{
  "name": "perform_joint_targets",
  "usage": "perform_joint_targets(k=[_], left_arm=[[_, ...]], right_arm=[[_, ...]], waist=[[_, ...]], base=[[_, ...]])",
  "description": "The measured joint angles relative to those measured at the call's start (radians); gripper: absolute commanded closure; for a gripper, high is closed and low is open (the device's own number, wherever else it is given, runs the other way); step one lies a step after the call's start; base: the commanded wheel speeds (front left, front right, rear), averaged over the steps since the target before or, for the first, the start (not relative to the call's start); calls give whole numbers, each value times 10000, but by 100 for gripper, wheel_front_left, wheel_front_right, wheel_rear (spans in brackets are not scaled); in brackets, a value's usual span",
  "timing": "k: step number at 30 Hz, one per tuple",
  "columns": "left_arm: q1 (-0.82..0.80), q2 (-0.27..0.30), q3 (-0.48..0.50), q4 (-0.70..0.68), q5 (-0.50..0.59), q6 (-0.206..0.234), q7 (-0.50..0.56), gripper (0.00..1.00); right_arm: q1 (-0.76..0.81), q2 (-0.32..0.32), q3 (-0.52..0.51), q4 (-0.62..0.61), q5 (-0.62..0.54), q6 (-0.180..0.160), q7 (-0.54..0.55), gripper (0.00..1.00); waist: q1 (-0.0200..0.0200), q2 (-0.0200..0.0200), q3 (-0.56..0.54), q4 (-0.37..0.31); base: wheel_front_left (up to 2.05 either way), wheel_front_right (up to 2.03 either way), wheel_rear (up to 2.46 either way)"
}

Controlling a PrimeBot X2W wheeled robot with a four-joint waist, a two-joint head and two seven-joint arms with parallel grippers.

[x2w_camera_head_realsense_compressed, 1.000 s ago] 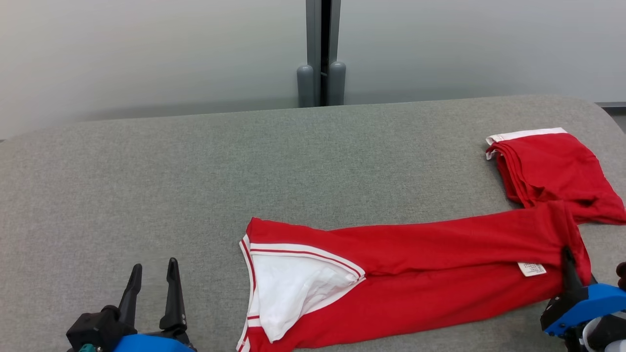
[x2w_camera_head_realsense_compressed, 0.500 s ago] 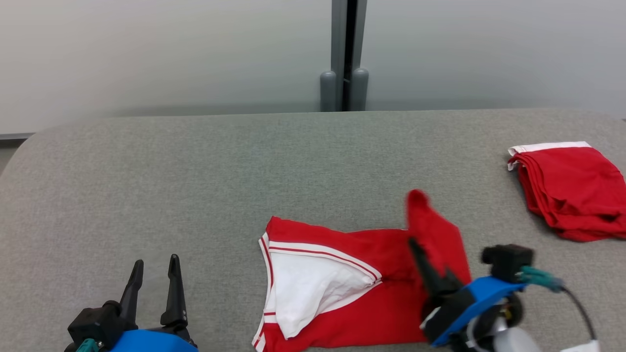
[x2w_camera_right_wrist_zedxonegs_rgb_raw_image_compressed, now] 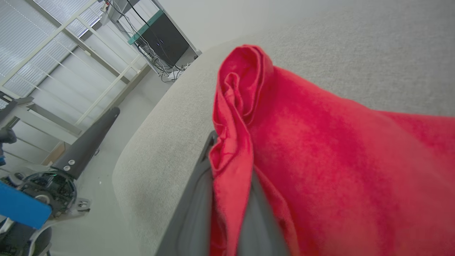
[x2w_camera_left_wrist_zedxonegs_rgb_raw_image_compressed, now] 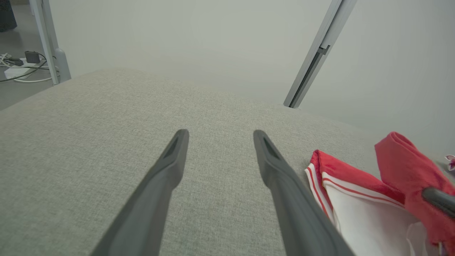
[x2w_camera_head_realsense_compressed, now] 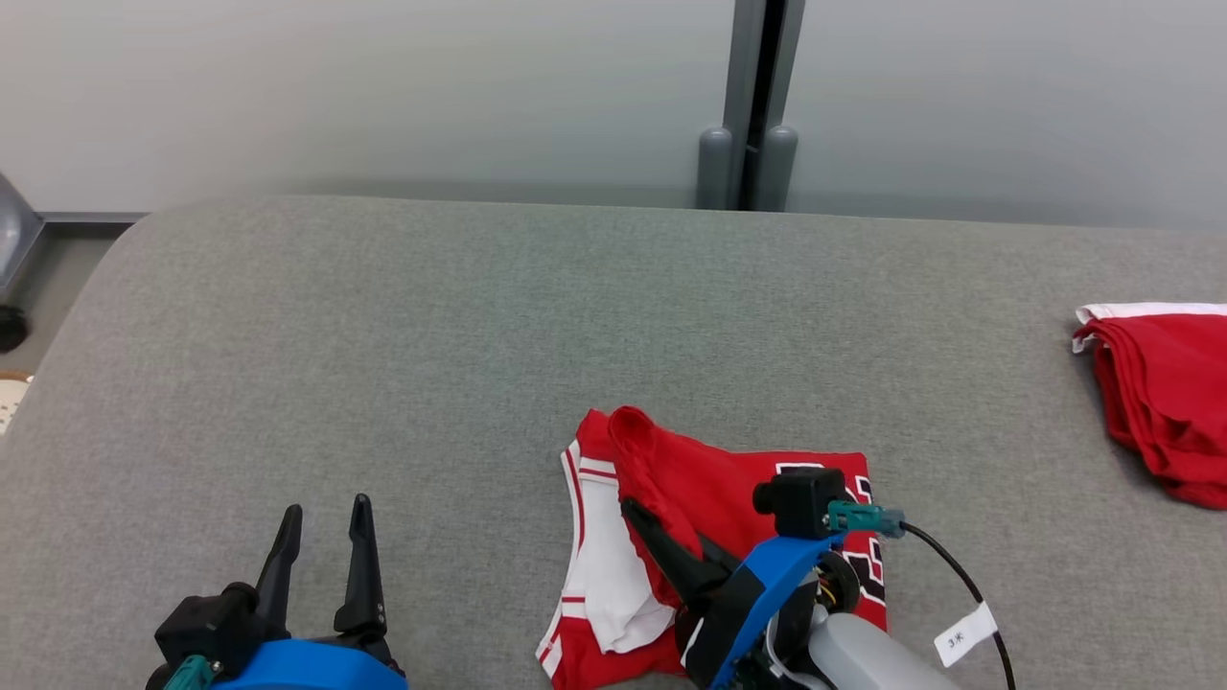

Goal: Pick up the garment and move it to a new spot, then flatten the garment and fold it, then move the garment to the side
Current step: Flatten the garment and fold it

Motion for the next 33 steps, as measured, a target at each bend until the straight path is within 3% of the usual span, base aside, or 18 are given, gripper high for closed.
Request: perform_joint_targets(k=[2,3,4,5,6,14,19,21,25,33], left_arm=[[-35,-46,-27,38,10,-33,0,0],[-35,-69,-40,58,13,-38,0,0],[-37,-79,-40,69,31,-40,0,0],[-43,-86,-40,73,59,-40,0,0],[-51,-96,-40,77,69,-42,0,0],[-83,-180,35,111,163,-86,0,0],[-314,-255,-161,132,353,-196,0,0],[-450,-295,-215,180,414,-245,0,0],[-676,-405,-359,255,537,-247,0,0],[-719,-537,-380,614,629,-245,0,0]], right_arm=[[-325,-2,303,454,282,0,-199,100],[-451,-6,464,671,445,0,-288,84],[-564,-8,656,834,579,0,-387,58],[-691,-21,895,924,711,0,-435,9],[-794,-27,1127,915,892,0,-512,0],[-1475,4,2192,963,1956,0,-1327,0],[-1849,6,1781,1741,1202,0,-1774,0],[-1935,4,1193,2125,508,0,-1824,0],[-1823,0,-1072,2088,-1553,2,-1841,0],[563,-6,-4757,291,-4767,2,-1845,0]], waist=[[0,0,30,88],[0,0,46,123],[0,0,64,149],[0,0,83,172],[0,0,99,190],[0,0,116,76],[0,0,79,-103],[0,0,48,-188],[0,0,-69,-354],[-1,0,-543,-653]], base=[[0,0,0],[0,0,0],[0,0,0],[0,0,0],[0,0,0],[0,0,0],[0,0,0],[0,0,0],[0,0,0],[0,0,0]])
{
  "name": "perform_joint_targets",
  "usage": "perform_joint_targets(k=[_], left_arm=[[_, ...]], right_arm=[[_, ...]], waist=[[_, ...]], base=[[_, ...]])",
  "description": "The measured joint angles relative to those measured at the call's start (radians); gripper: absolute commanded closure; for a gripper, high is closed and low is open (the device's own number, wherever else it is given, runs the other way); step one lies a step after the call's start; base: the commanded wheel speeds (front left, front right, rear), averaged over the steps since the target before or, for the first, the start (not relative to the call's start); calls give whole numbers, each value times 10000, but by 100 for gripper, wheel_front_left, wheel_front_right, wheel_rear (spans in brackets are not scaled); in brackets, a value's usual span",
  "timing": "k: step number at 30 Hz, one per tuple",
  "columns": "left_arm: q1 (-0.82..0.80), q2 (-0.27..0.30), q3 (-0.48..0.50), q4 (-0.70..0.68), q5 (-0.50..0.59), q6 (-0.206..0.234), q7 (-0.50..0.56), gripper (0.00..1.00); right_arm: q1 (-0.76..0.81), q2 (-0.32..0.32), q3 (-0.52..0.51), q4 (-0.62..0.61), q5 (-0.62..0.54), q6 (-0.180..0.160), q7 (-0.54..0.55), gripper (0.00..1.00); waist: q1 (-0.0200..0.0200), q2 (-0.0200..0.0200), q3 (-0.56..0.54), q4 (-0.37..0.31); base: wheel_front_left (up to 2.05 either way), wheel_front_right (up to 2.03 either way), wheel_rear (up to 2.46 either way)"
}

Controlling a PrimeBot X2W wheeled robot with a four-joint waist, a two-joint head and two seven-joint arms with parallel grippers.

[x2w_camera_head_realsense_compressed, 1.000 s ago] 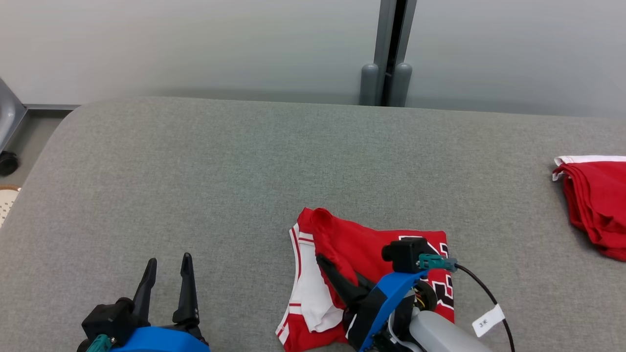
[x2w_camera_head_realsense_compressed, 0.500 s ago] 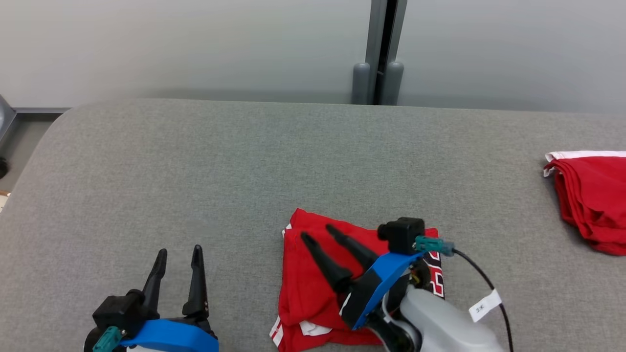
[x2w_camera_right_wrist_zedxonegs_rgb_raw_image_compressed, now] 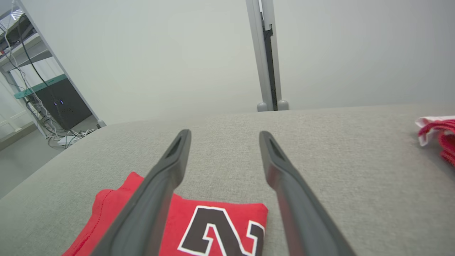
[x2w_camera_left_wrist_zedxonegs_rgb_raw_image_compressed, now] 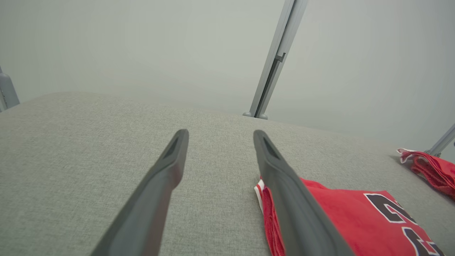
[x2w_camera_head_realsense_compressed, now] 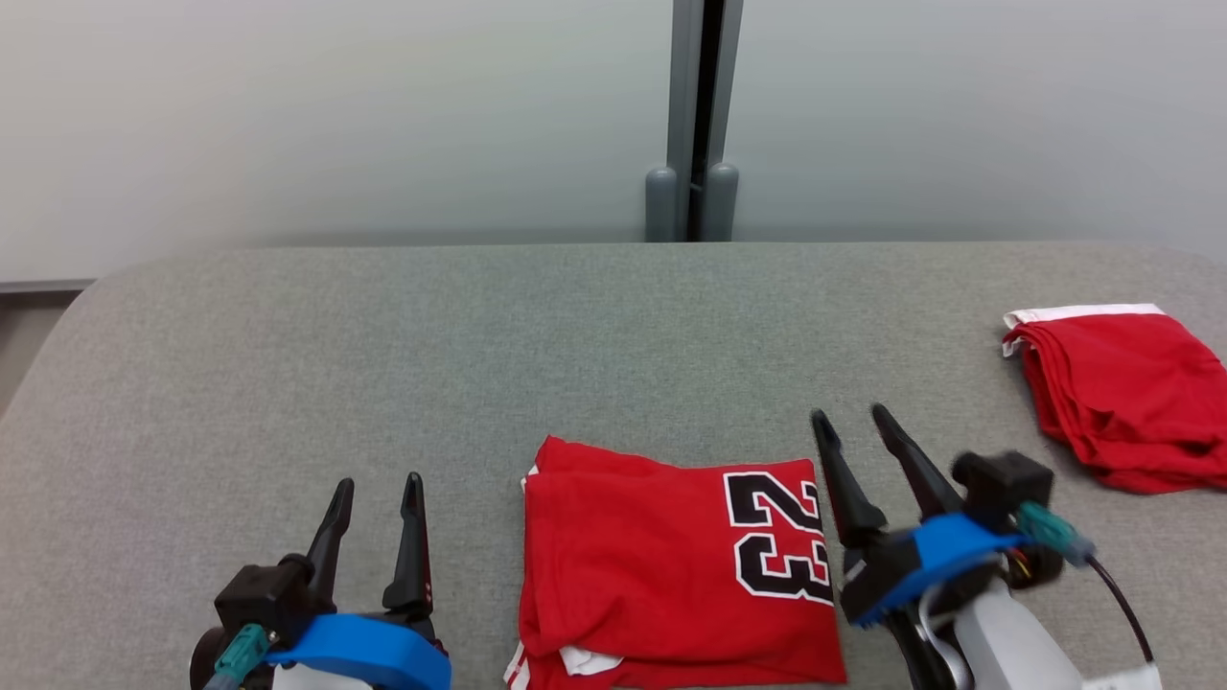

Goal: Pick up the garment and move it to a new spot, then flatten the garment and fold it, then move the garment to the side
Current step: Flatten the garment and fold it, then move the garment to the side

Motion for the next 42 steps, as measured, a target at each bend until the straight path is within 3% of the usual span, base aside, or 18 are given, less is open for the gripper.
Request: perform_joint_targets(k=[5,15,36,42], left_arm=[[277,-115,197,119,132,92,0,0],[921,-161,821,205,332,190,0,0],[969,-349,1058,240,771,88,0,0],[963,-339,1064,336,849,10,0,0]], right_arm=[[1423,-6,-943,-1087,-527,0,2,0],[2646,-2,-1151,-2017,-842,0,2,0],[2688,-4,-1308,-1856,-1684,0,56,0],[2063,-2,-1076,-1687,-2301,0,1455,0]], waist=[[0,0,-254,-171],[0,0,-255,-354],[1,0,-206,-152],[1,0,-164,-52]], base=[[0,0,0],[0,0,0],[0,0,0],[0,0,0]])
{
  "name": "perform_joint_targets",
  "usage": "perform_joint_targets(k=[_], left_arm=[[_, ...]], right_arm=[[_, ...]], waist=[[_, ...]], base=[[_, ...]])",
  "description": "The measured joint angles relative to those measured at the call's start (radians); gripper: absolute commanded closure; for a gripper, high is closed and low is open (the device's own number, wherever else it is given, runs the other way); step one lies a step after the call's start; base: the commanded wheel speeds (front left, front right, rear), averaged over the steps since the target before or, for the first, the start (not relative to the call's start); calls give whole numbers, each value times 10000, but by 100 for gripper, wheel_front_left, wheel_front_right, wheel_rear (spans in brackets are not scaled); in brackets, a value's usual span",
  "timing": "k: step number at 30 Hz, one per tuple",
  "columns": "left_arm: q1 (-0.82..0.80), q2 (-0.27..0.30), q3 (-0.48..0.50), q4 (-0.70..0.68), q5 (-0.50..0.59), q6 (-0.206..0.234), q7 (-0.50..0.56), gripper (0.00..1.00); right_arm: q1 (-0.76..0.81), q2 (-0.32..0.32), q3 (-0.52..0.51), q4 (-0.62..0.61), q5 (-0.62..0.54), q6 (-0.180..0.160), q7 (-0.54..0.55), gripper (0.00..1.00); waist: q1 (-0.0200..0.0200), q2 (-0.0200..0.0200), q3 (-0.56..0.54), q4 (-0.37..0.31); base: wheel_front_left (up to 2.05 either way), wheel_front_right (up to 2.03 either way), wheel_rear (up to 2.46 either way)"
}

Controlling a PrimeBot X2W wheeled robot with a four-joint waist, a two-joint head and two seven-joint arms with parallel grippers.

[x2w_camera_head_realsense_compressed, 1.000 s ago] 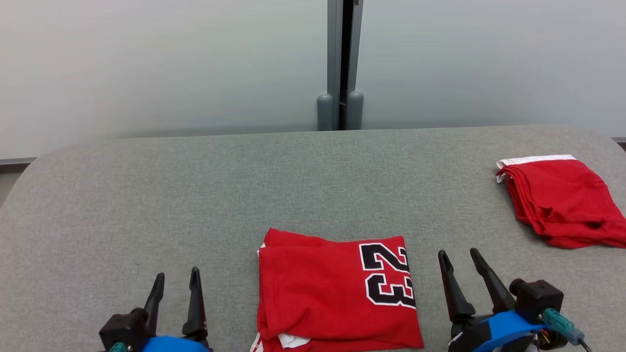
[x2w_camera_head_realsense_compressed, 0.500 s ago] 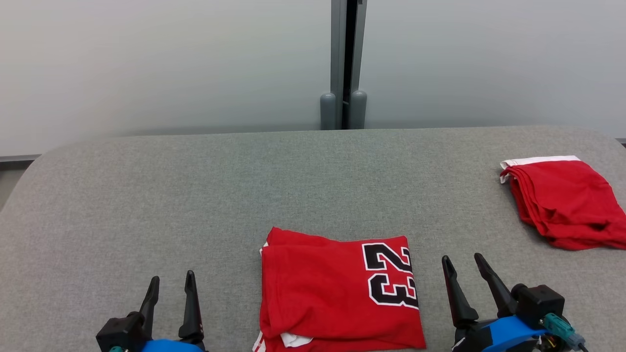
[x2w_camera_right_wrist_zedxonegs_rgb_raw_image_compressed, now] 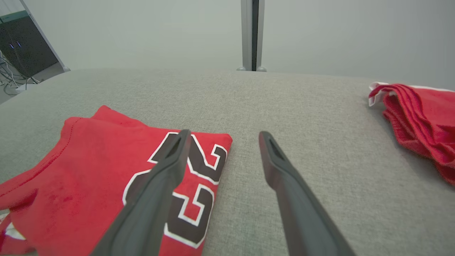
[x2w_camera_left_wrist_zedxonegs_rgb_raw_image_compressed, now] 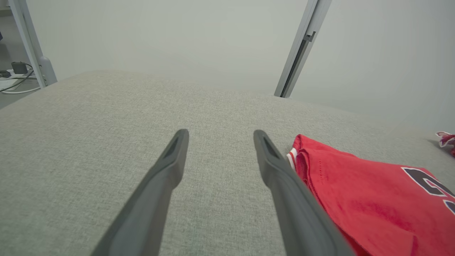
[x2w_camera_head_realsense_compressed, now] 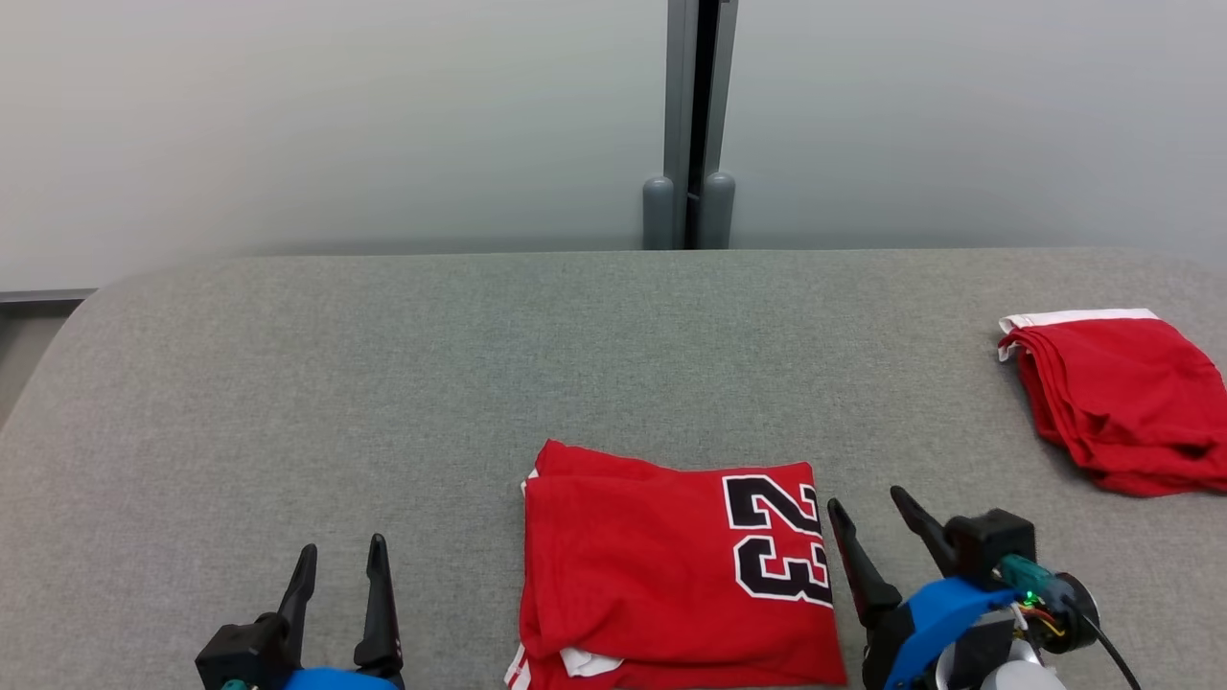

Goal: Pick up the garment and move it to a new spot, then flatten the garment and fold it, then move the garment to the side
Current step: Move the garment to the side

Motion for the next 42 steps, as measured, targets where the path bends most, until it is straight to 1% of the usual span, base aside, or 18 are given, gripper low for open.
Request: perform_joint_targets(k=[5,8,13,19,20,21,22,24,29,32,36,41,42], left_arm=[[-59,-12,-2,17,86,-6,0,0],[-96,-35,4,69,119,-21,0,0],[-142,-69,86,52,280,21,0,0],[-277,-31,228,86,453,19,0,0],[-285,-36,265,88,460,19,0,0],[-299,-40,303,84,506,21,0,0],[-301,-38,339,79,558,23,0,0],[-310,-56,384,71,623,31,0,0],[-369,-75,477,-142,792,-13,0,0],[-434,-67,562,-311,905,-59,0,0],[-485,2,642,-510,1053,-96,0,0],[-762,153,566,-627,1200,-157,0,0],[-868,196,499,-656,1239,-186,8,0]], right_arm=[[-459,6,-65,353,-236,0,1885,0],[-648,2,-201,568,-299,0,2633,0],[-884,-2,-203,1149,-247,0,3473,0],[-1415,-17,259,1628,33,-2,3921,0],[-1485,-33,339,1680,59,-4,3983,26],[-1554,-58,456,1720,58,-4,4000,55],[-1633,-67,529,1749,58,-4,4011,67],[-1716,-52,663,1732,151,-2,3875,100],[-2022,-84,757,1574,140,6,3359,100],[-2352,-322,769,1313,-84,2,3108,100],[-2592,-487,744,903,-159,2,2949,100],[-2751,-800,397,454,-224,2,2859,100],[-2768,-838,219,320,-236,2,2821,100]], waist=[[0,0,100,208],[0,0,233,373],[0,0,555,638],[1,0,923,815],[0,0,964,810],[1,0,997,788],[0,0,1026,748],[1,0,1081,633],[1,0,1257,131],[1,0,1452,-391],[1,0,1785,-1325],[1,0,2217,-2607],[2,0,2365,-3081]], base=[[0,0,0],[0,0,0],[0,0,0],[0,0,0],[0,0,0],[0,0,0],[0,0,0],[0,0,0],[0,0,0],[0,0,0],[0,0,0],[0,0,0],[0,0,0]])
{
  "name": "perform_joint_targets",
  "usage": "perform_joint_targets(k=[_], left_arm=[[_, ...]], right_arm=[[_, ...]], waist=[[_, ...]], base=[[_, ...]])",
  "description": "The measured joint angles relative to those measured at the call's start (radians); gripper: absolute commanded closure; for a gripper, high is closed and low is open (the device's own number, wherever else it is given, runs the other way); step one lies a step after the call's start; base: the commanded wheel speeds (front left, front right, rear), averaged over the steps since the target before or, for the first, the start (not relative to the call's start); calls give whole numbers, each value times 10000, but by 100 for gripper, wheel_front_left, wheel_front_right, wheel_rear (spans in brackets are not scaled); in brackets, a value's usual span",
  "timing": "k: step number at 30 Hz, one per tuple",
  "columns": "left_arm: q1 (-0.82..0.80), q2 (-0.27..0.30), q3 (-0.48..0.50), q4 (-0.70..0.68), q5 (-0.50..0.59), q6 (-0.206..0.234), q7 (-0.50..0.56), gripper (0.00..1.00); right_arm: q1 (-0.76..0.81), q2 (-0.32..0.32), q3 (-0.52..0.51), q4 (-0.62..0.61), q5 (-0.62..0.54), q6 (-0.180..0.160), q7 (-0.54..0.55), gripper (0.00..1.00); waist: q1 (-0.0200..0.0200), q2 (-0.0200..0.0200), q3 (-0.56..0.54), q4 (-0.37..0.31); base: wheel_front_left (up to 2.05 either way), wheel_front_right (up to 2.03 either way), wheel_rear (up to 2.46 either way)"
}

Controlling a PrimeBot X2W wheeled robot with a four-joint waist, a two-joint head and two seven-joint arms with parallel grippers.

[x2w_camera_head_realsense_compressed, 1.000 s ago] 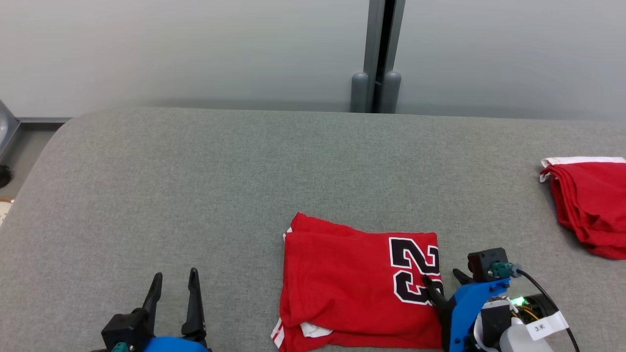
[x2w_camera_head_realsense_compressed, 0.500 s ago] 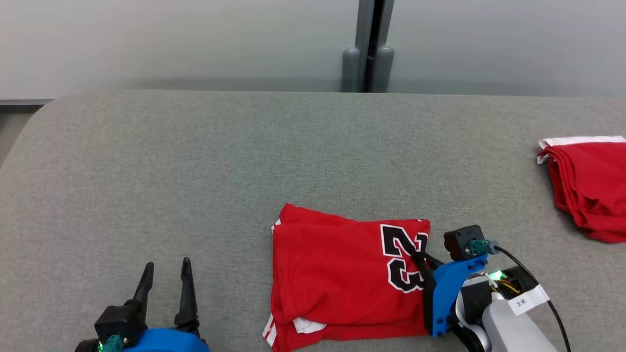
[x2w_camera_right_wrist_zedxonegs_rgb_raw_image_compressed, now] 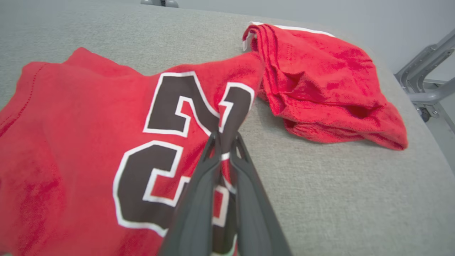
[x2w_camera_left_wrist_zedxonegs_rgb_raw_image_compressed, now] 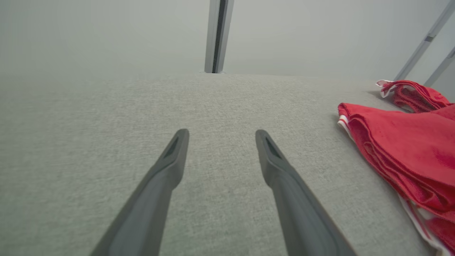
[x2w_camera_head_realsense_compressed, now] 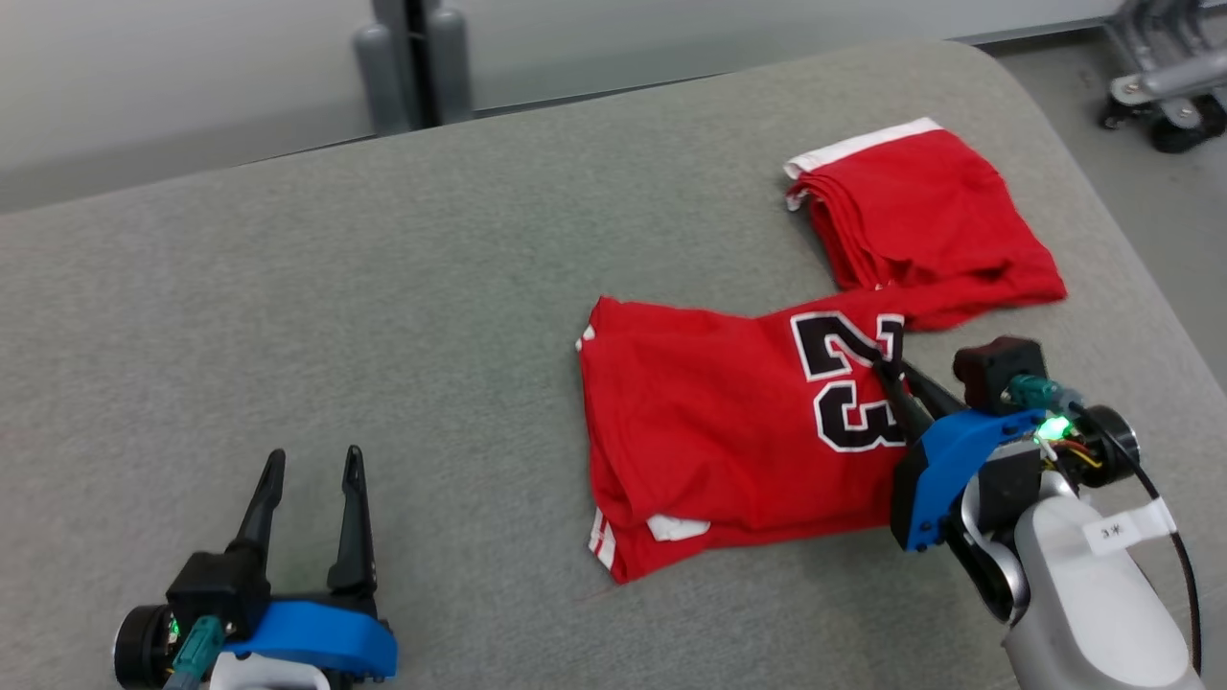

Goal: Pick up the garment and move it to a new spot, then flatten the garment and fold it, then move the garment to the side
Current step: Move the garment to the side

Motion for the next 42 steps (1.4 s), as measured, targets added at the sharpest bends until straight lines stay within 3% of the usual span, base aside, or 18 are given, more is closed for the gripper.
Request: perform_joint_targets(k=[7,13,16,23,30,36,41,42], left_arm=[[-218,299,-115,-194,132,-13,257,0],[-331,318,-313,-303,184,-50,420,0],[-369,309,-368,-336,184,-44,437,0],[-373,267,-372,-303,148,23,374,0],[-431,134,-518,-326,104,33,265,0],[-444,115,-627,-322,94,44,219,0],[-457,146,-673,-322,90,42,213,0],[-464,153,-685,-318,90,42,213,0]], right_arm=[[-146,148,-433,-192,-107,0,-247,100],[-170,385,-454,-88,-109,-2,-456,100],[-483,364,-217,-71,100,0,-376,100],[-1752,-355,-10,209,115,0,209,100],[-2722,-1781,-380,713,242,0,683,100],[-3452,-2878,-1185,1294,226,0,794,100],[-3713,-3074,-2416,1898,-311,2,535,100],[-3724,-3126,-2667,2033,-569,0,424,71]], waist=[[-1,0,366,-1235],[-1,0,303,-1421],[-1,0,215,-1236],[-1,0,113,-529],[-2,0,139,414],[-2,0,330,1095],[-1,0,509,1461],[-1,0,533,1509]], base=[[0,0,0],[0,0,0],[0,0,0],[0,0,0],[0,0,0],[0,0,0],[0,0,0],[0,0,0]])
